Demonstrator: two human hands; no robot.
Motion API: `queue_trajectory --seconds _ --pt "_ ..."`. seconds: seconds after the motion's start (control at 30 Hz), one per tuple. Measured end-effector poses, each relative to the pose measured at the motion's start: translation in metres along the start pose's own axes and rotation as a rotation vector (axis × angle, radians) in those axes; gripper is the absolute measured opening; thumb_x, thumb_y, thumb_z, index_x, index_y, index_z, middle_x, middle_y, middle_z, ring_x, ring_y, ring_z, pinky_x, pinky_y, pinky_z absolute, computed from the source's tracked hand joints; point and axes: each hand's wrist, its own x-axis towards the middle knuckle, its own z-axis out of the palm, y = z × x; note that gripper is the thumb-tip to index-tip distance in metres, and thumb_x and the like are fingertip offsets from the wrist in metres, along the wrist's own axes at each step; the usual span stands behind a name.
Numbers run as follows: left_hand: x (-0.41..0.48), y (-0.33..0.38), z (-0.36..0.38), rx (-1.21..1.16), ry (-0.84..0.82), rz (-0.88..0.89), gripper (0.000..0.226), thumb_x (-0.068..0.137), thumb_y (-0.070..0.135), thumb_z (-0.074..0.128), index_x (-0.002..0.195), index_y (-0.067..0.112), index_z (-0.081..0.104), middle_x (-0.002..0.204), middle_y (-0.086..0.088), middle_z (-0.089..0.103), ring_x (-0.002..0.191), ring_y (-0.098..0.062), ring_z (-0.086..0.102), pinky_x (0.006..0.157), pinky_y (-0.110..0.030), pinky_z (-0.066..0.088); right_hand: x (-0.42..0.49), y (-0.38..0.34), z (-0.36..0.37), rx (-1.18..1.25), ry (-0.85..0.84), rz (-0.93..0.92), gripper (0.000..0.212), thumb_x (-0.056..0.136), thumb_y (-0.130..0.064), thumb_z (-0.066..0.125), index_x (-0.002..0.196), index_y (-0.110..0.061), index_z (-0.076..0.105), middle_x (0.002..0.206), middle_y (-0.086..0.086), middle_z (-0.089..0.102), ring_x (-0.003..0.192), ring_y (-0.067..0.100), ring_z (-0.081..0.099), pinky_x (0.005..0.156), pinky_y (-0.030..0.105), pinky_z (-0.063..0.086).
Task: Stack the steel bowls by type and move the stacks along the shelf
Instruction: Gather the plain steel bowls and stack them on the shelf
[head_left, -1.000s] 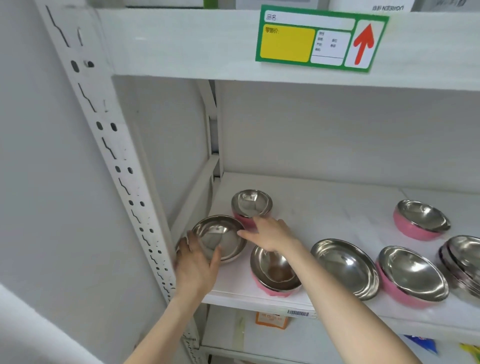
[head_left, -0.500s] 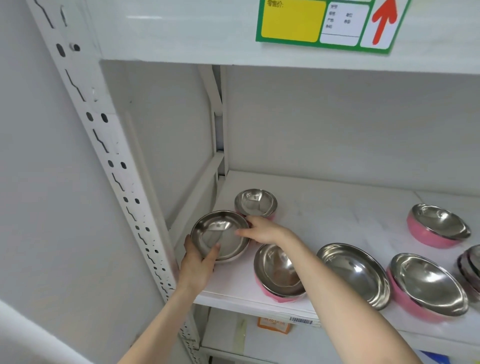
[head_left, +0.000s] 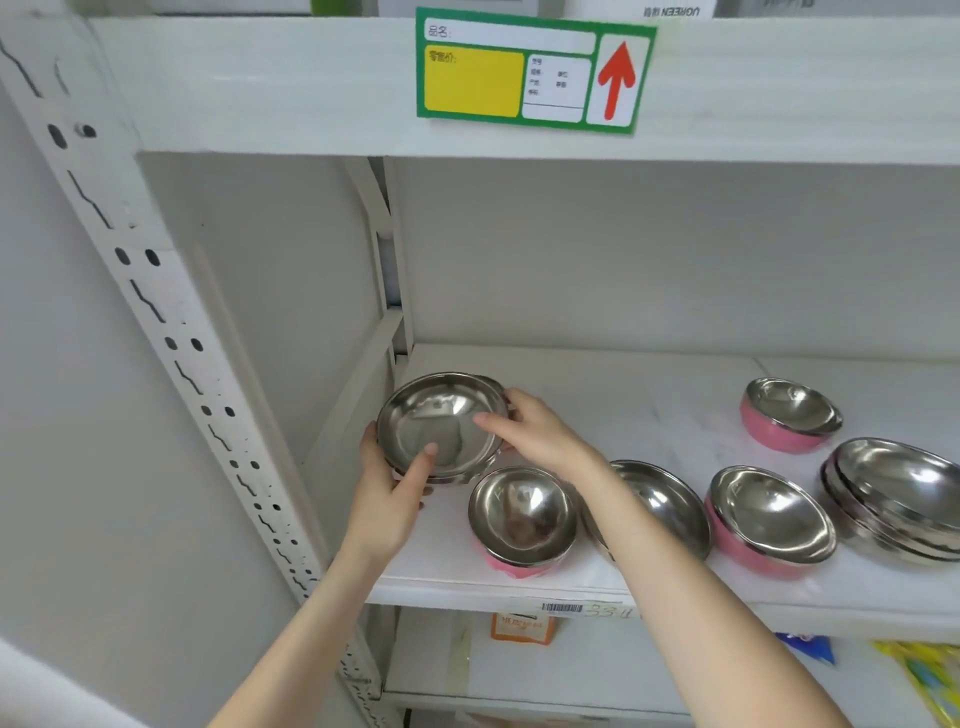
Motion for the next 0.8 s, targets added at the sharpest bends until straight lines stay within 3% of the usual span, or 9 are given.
queue_trajectory --seconds 0.13,0.3,0.43,0.6,0.73,0.8 --pt "-0.013 0.019 0.011 0.012 -0.107 0.049 0.067 0.089 0.044 0.063 0.143 0.033 0.025 0.105 0.01 0.066 0.075 -0.009 0.07 0.064 -0.023 0.053 -0.035 0.001 -0.02 0.028 0.124 0.009 0.059 0.066 -0.064 0.067 0.111 -0.026 0.06 0.1 -0.004 0.07 0.088 0.011 0.07 0.084 0.039 0.058" --pt "-0.032 0.039 0.037 -0.023 -0.242 0.098 0.069 0.088 0.042 0.067 0.142 0.039 0.023 0.116 0.008 0.064 0.094 -0.014 0.068 0.079 -0.031 0.055 -0.082 0.009 -0.052 0.044 0.227 0.023 0.06 0.064 -0.061 0.069 0.112 -0.027 0.061 0.103 -0.003 0.07 0.098 0.016 0.066 0.09 0.041 0.053" --pt "-0.048 0.053 0.073 -0.042 -0.31 0.09 0.079 0.083 0.046 0.069 0.145 0.04 0.021 0.105 0.006 0.069 0.083 -0.005 0.069 0.067 -0.022 0.055 -0.119 0.018 -0.087 0.029 0.272 0.039 0.055 0.067 -0.06 0.069 0.111 -0.028 0.06 0.102 -0.001 0.071 0.096 0.019 0.068 0.085 0.041 0.056" --pt "-0.069 0.071 0.134 -0.047 -0.355 0.1 0.073 0.076 0.059 0.066 0.136 0.044 0.028 0.107 0.011 0.067 0.092 -0.021 0.069 0.083 -0.04 0.056 -0.16 0.034 -0.145 -0.038 0.335 0.043 0.05 0.074 -0.056 0.067 0.114 -0.028 0.059 0.11 -0.008 0.069 0.103 0.01 0.064 0.095 0.039 0.05" --pt "-0.09 0.084 0.191 -0.089 -0.357 0.071 0.079 0.07 0.064 0.065 0.137 0.039 0.032 0.109 0.012 0.066 0.083 -0.008 0.07 0.069 -0.028 0.055 -0.19 0.047 -0.197 -0.13 0.334 0.069 0.057 0.069 -0.065 0.061 0.115 -0.032 0.054 0.111 -0.02 0.062 0.101 0.0 0.058 0.092 0.033 0.047" --pt "-0.099 0.091 0.22 -0.103 -0.355 0.06 0.074 0.075 0.059 0.066 0.137 0.037 0.033 0.111 0.011 0.066 0.09 -0.011 0.069 0.077 -0.03 0.054 -0.204 0.054 -0.223 -0.147 0.342 0.067 0.067 0.068 -0.065 0.061 0.122 -0.027 0.055 0.122 -0.01 0.063 0.11 0.008 0.058 0.097 0.036 0.046"
